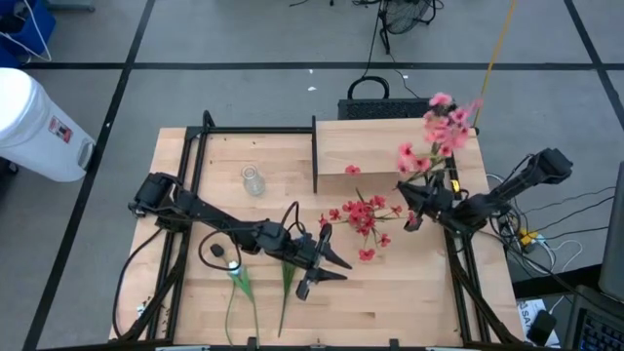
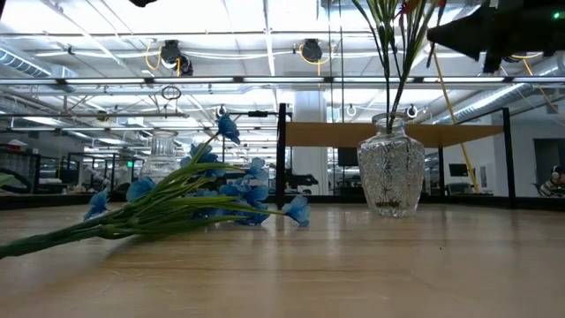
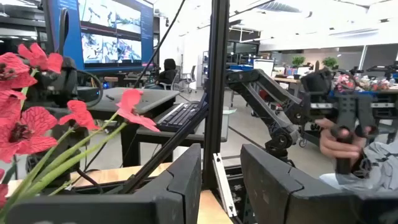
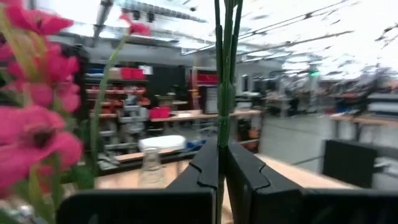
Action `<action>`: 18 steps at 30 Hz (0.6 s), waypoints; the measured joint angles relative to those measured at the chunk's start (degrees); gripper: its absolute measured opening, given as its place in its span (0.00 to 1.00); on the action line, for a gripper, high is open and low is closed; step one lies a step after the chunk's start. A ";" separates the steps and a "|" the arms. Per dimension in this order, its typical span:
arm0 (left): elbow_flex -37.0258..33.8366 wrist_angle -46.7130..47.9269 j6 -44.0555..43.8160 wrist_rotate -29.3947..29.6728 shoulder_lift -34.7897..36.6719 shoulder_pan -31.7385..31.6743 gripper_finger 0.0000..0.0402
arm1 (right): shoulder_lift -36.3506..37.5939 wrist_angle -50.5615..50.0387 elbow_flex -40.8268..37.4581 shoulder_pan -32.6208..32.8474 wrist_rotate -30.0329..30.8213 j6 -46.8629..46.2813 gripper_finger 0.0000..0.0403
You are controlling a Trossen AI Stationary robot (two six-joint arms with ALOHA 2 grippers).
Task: Pick and place flowers into a vace then onto a shelf
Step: Put the pink flowers into the right transparent vase
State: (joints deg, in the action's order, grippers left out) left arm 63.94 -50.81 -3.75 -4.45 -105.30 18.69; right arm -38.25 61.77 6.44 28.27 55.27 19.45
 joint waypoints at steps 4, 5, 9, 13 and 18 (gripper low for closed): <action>0.00 0.00 0.42 0.00 0.00 -0.29 0.30 | -0.13 -8.41 0.00 -4.32 -6.28 -10.58 0.00; 0.00 0.00 0.42 -0.02 0.00 -0.34 0.30 | -0.21 -10.46 -0.02 -5.44 -6.84 -12.52 0.00; 0.00 0.00 0.45 -0.02 0.00 -0.47 0.30 | -0.74 -14.29 -0.02 -9.44 -13.95 -18.97 0.00; 0.00 0.04 0.53 -0.04 0.00 -0.47 0.30 | -2.30 -14.39 -0.02 -11.92 -19.66 -22.96 0.00; 0.00 0.13 1.39 -0.04 0.00 -0.47 0.30 | -6.61 -14.69 -0.02 -13.83 -24.54 -26.34 0.00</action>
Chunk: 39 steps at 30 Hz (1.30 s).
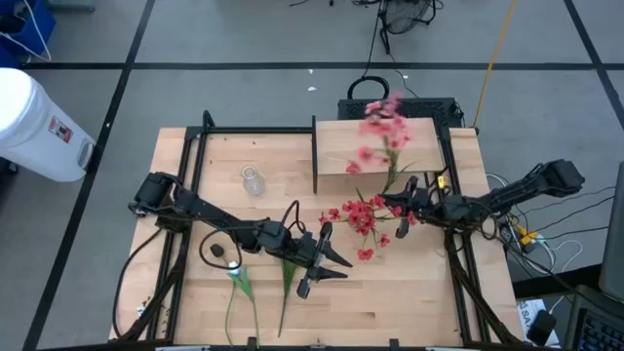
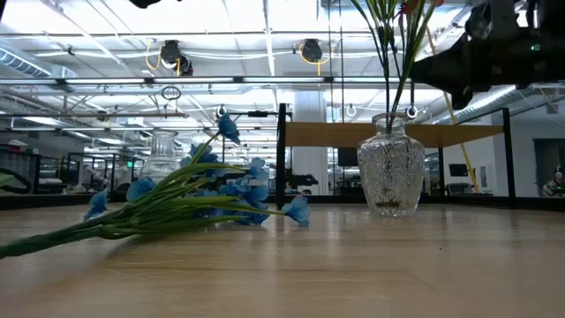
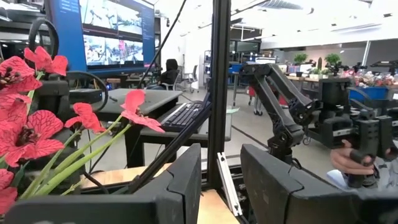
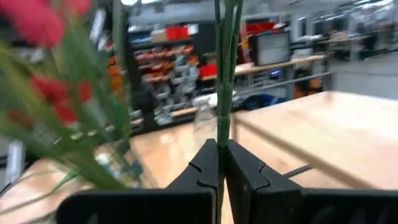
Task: Pick and place flowers into a vace then onto a shelf
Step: Put the pink flowers into the right transparent vase
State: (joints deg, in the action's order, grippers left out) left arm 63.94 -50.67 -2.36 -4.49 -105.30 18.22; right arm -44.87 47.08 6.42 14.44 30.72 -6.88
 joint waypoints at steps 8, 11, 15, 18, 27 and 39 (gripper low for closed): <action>0.00 0.04 0.60 -0.02 0.00 0.00 0.30 | -8.17 8.31 0.00 -0.93 -4.66 0.20 0.00; 0.00 0.06 0.60 -0.02 0.00 0.00 0.30 | -10.62 11.66 0.00 -0.93 -5.89 -0.21 0.00; 0.00 0.28 0.60 -0.03 0.00 0.00 0.30 | -13.93 12.28 0.02 -1.15 -6.92 -0.39 0.00; 0.00 0.50 0.60 -0.04 0.00 0.00 0.30 | -16.08 15.11 0.02 -2.01 -8.42 -0.77 0.00; 0.00 0.46 0.60 -0.07 0.00 0.00 0.30 | -20.77 17.85 0.02 -4.42 -10.25 0.10 0.01; -0.01 1.47 0.49 -0.11 0.00 0.00 0.30 | -23.58 19.08 0.04 -4.77 -10.15 0.67 0.06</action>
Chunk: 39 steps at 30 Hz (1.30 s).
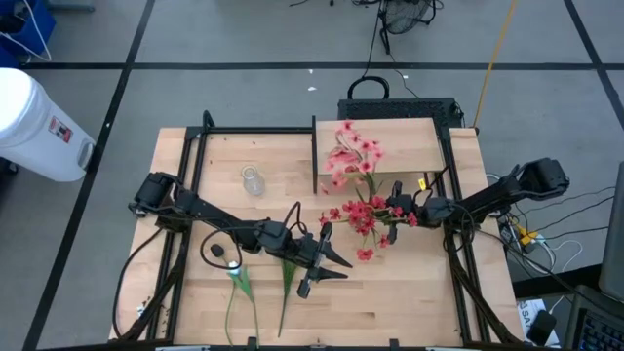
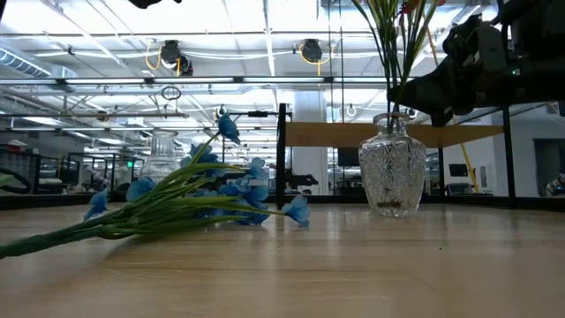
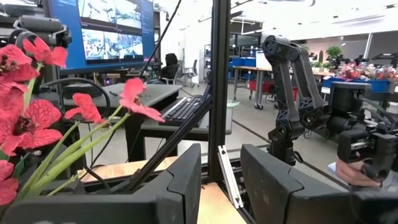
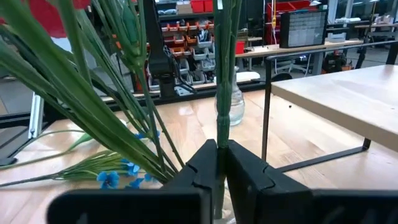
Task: Pick and place flowers into a vace then onto a shelf
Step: Put the pink flowers into the right transparent vase
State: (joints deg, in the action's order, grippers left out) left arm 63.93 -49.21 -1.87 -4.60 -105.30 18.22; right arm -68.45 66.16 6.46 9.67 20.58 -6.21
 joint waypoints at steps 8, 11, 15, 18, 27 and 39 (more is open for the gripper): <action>-0.01 0.20 -0.13 -0.02 0.00 0.00 0.30 | 0.00 0.50 0.00 0.02 0.17 0.01 0.21; -0.01 0.21 -0.13 -0.02 0.00 0.02 0.30 | 0.00 0.50 0.00 0.02 0.20 0.01 0.27; -0.01 0.50 -1.35 0.04 0.00 0.02 0.30 | 0.04 2.91 0.00 0.18 0.28 0.94 0.32; -0.01 2.74 -1.88 0.09 0.00 -0.13 0.30 | 0.85 3.63 0.02 0.68 0.63 1.92 0.32; -0.03 9.76 -4.42 1.91 -0.04 -0.10 0.30 | 5.65 3.70 0.02 5.57 4.43 10.54 0.28; -0.05 25.55 -5.05 24.22 4.86 6.32 0.30 | 7.43 1.30 0.00 19.24 11.48 14.58 0.26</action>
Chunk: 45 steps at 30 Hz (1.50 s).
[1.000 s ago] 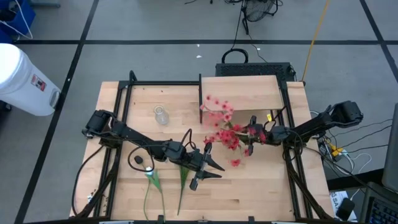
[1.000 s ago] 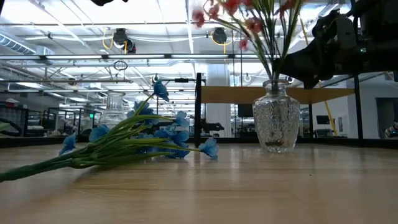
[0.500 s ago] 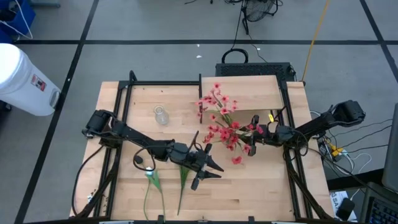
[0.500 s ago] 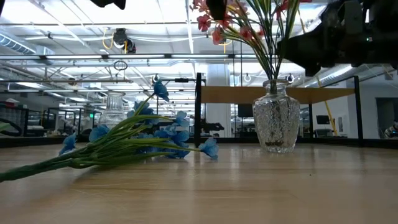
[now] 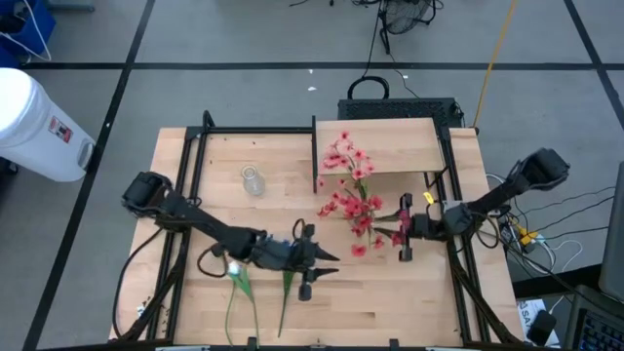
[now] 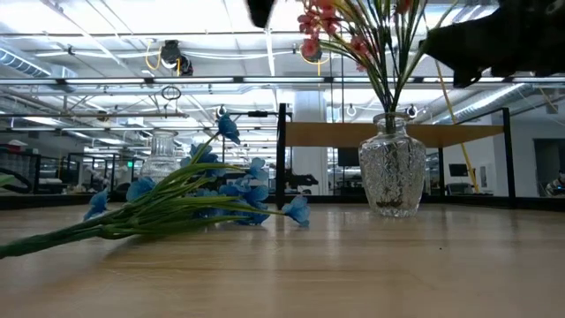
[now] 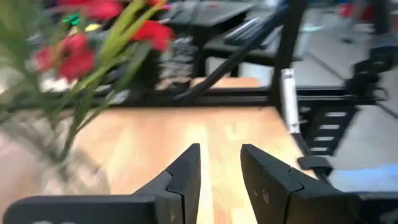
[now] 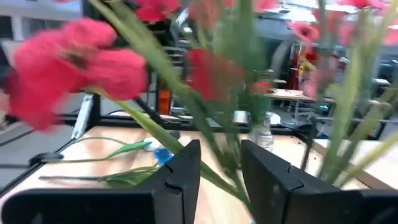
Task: Pick and place flowers into a vace then onto a shelf
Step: Put the pink flowers into the right transparent vase, then put the blue flowers into the left transparent vase
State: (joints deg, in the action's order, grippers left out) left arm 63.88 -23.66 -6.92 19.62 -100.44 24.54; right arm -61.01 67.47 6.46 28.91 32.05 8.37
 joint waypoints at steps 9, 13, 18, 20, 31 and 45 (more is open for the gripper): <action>0.07 14.67 -23.20 6.75 2.62 5.13 0.30 | 0.22 1.73 0.00 9.21 7.02 4.21 0.26; 0.07 20.25 -31.30 8.74 2.62 6.23 0.30 | 0.78 1.76 0.00 12.54 7.02 4.54 0.26; 0.07 25.03 -38.41 14.86 2.66 7.96 0.30 | 0.81 1.73 0.00 15.71 6.97 4.97 0.26; 0.07 27.56 -44.38 13.59 2.64 8.04 0.30 | 0.81 1.63 0.00 16.45 6.95 5.25 0.26; 0.07 36.46 -64.87 -1.75 -0.41 8.23 0.30 | 0.81 1.74 0.00 16.96 6.99 7.91 0.26; 0.07 44.63 -75.01 -7.12 -3.93 10.88 0.30 | 0.81 0.84 0.00 16.96 6.93 4.25 0.26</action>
State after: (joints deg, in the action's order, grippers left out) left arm 63.94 20.97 -81.93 12.49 -104.37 35.42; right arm -60.20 68.31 6.46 45.87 38.98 12.63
